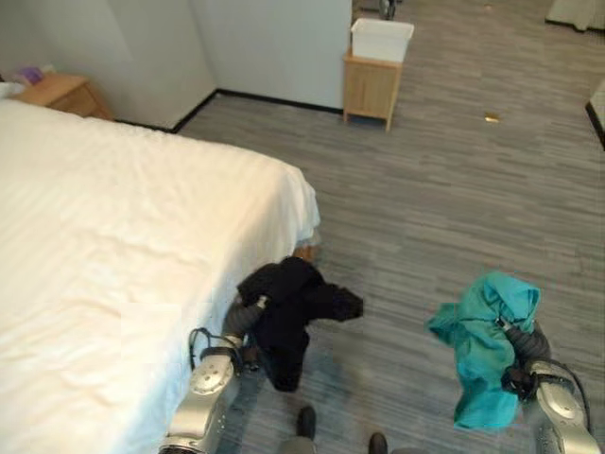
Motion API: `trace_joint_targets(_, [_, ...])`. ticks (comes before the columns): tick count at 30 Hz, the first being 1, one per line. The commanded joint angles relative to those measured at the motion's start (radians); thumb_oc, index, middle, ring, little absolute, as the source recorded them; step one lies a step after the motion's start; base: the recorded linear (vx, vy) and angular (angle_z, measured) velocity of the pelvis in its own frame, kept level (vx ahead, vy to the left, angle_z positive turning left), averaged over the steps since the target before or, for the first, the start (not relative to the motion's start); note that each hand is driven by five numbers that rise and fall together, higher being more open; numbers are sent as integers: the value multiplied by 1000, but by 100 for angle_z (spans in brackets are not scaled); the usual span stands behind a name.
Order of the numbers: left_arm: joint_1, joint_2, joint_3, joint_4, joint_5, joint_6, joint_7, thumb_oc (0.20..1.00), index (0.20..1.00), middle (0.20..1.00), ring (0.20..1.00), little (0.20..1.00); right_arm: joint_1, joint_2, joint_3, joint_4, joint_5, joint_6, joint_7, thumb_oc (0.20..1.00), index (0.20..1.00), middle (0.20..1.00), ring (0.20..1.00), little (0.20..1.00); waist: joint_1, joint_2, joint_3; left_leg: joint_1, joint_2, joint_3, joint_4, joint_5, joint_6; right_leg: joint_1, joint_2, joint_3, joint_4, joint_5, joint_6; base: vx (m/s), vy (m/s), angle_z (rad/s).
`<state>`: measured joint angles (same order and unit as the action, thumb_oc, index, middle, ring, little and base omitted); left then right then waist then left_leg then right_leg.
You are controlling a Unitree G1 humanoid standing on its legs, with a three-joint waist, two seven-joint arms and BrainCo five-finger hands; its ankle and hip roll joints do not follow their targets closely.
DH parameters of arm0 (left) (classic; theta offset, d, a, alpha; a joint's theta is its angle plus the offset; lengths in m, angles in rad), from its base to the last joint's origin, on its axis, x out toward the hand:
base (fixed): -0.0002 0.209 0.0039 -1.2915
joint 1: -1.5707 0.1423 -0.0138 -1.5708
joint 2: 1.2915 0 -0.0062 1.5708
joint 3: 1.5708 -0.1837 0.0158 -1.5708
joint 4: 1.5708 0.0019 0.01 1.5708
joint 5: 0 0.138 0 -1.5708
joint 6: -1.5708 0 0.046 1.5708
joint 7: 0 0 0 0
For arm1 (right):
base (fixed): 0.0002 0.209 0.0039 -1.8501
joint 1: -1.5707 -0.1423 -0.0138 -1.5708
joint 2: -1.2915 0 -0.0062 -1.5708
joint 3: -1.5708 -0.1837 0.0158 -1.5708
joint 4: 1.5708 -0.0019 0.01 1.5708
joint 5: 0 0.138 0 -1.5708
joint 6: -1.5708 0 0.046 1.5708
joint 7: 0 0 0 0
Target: Pick up bed clothes into laundry basket.
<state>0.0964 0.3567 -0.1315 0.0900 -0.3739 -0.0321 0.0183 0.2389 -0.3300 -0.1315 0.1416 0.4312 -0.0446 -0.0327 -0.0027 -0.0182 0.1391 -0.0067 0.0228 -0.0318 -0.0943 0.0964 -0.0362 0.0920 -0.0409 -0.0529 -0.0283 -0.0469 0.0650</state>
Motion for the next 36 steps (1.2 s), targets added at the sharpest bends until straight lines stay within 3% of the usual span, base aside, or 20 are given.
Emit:
trace_joint_targets(1, [-46, 35, 38, -59, 5, -55, -37, 200, 200, 200, 200, 200, -23, -36, 9, -70, -39, -42, 31, 200, 200, 200, 200, 200, 11, -12, -30, -10, -11, -31, 24, -38, 8, -47, 3, 39, -14, 38, 23, 54, 75, -12])
trace_joint_targets(14, [11, 50, 164, -53, 40, -70, 36, 200, 200, 200, 200, 200, -13, -24, 2, -81, -55, -38, 29, 200, 200, 200, 200, 200, 23, -9, -59, 26, -28, -28, 7, -64, 27, -33, -13, 47, -34, 46, 39, 37, 43, -1])
trace_joint_targets(22, [24, 64, 300, -8, 31, -91, 102, 200, 200, 200, 200, 200, -64, -38, -26, -80, -49, -50, 16, 200, 200, 200, 200, 200, 37, -5, -54, 22, -41, 28, 14, -89, 36, -54, -41, 55, -28, 58, 67, 50, 72, -14])
trace_joint_targets(23, [-16, 86, 322, 2, 34, -96, 126, 200, 200, 200, 200, 200, -85, -44, -28, -91, -62, -51, 11, 200, 200, 200, 200, 200, 28, 7, -38, 14, -43, 29, 18, -91, 43, -104, -57, 65, 69, 49, 75, -7, 114, -11])
trace_joint_targets(26, [-71, 126, 313, 33, 50, -102, 140, 200, 200, 200, 200, 200, -88, -49, -26, -89, -66, -54, 11, 200, 200, 200, 200, 200, -1, 15, -19, 0, -42, 5, 26, -97, 51, -179, -12, 132, 204, 20, 76, 37, 65, -1])
trace_joint_targets(27, [-99, 148, 316, 36, 78, -110, 160, 200, 200, 200, 200, 200, -80, -47, -17, -88, -67, -61, 17, 200, 200, 200, 200, 200, -19, 17, -1, 24, -32, 15, 14, -109, 49, -264, 20, 102, 259, 42, 82, 119, 28, 13])
trace_joint_targets(28, [-100, 148, 317, 37, 79, -111, 161, 200, 200, 200, 200, 200, -81, -47, -17, -88, -68, -61, 17, 200, 200, 200, 200, 200, -19, 18, -1, 23, -30, 15, 15, -112, 49, -269, 22, 102, 266, 39, 81, 288, -26, 2])
trace_joint_targets(29, [-106, 154, 322, 21, 69, -117, 159, 200, 200, 200, 200, 200, -66, -44, -25, -91, -66, -63, 22, 200, 200, 200, 200, 200, -42, 22, 10, 53, -29, 26, 7, -130, 42, -341, 26, 63, 222, 68, 81, 363, -71, -18])
trace_joint_targets(32, [-121, 147, 308, 15, 49, -115, 153, 200, 200, 200, 200, 200, -51, -47, -34, -88, -54, -61, 20, 200, 200, 200, 200, 200, -82, 32, 17, 103, -10, 9, 7, -168, 26, -374, 22, 80, 163, 108, 83, 388, -93, -3])
trace_joint_targets(33, [-135, 133, 292, 12, 38, -118, 149, 200, 200, 200, 200, 200, -70, -44, -30, -72, -53, -64, 9, 200, 200, 200, 200, 200, -105, 28, 21, 161, 20, 12, 7, -207, 6, -463, -26, 49, 90, 167, 99, 684, -227, 38])
trace_joint_targets(36, [-142, 119, 275, 15, 33, -119, 142, 200, 200, 200, 200, 200, -83, -45, -22, -74, -62, -59, 8, 200, 200, 200, 200, 200, -135, 41, 12, 224, 64, -3, 7, -245, -15, -518, -34, 59, 30, 194, 120, 490, -159, 30])
